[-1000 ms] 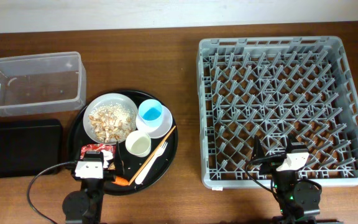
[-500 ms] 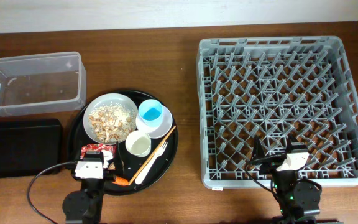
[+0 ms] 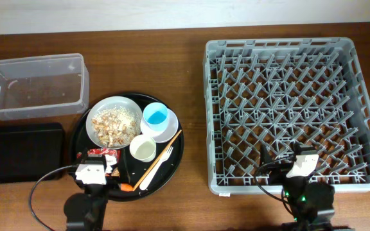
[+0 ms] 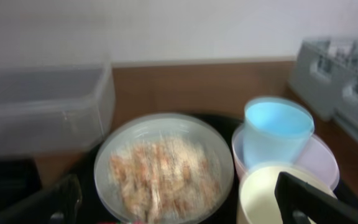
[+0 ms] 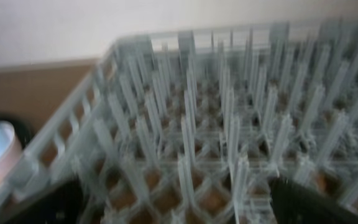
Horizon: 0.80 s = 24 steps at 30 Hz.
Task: Sort waste into correct bins and load items into the dishwasher rack
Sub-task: 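Grasp the white crumpled tissue on the tray with the left gripper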
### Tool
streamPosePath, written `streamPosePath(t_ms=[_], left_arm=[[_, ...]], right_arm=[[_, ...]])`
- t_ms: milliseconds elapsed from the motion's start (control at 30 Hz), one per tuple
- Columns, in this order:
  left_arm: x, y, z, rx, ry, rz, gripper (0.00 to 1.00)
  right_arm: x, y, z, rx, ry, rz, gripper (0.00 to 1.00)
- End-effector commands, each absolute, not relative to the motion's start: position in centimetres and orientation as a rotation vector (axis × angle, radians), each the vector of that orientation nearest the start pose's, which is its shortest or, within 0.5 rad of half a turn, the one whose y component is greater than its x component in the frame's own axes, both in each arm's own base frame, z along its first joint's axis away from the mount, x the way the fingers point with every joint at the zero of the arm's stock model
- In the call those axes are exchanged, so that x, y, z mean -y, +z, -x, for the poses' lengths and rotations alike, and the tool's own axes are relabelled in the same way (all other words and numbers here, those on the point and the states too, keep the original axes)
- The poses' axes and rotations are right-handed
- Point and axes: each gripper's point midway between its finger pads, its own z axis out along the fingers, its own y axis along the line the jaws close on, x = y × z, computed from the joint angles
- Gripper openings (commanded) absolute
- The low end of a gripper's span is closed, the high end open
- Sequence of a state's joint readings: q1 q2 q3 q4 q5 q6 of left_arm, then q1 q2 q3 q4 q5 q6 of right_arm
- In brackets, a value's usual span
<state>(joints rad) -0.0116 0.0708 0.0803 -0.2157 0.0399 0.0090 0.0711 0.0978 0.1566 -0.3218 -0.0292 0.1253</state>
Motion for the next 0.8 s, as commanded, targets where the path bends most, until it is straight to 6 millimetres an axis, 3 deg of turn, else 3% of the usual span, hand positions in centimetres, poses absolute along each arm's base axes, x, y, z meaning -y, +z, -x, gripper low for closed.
streamPosePath(t_ms=[0, 133, 200, 267, 367, 467, 633, 767], left_arm=[[1.3, 17.8, -24.0, -1.823, -0.071, -0.041, 0.99], [1.2, 18.9, -24.0, -2.084, -0.078, -0.033, 0.99], [1.3, 19.2, -24.1, -2.249, -0.083, -0.028, 0.99], [1.3, 19.5, -24.4, -2.379, -0.086, -0.025, 0.99], [1.3, 19.6, -24.8, -2.518, -0.093, -0.021, 0.99], [1.3, 17.9, -24.3, -2.616, -0.096, -0.016, 0.99], [1.2, 14.8, -23.0, -2.793, -0.145, 0.305, 0.99], [0.3, 11.2, -22.7, -2.945, -0.048, 0.408, 0.99]], right_arm=[[-2.7, 18.5, -23.4, -1.917, 0.188, -0.02, 0.99], [-2.7, 20.1, -24.0, -2.169, 0.173, -0.031, 0.99], [-3.6, 20.6, -24.4, -2.302, 0.225, -0.011, 0.99], [-5.0, 20.6, -24.9, -2.374, 0.312, 0.022, 0.99], [-5.0, 19.8, -25.0, -2.477, 0.307, 0.008, 0.99], [-4.8, 19.0, -24.2, -2.531, 0.302, 0.001, 0.99], [-4.7, 18.7, -23.8, -2.552, 0.291, -0.005, 0.99], [-4.6, 18.4, -23.4, -2.573, 0.291, -0.008, 0.99]])
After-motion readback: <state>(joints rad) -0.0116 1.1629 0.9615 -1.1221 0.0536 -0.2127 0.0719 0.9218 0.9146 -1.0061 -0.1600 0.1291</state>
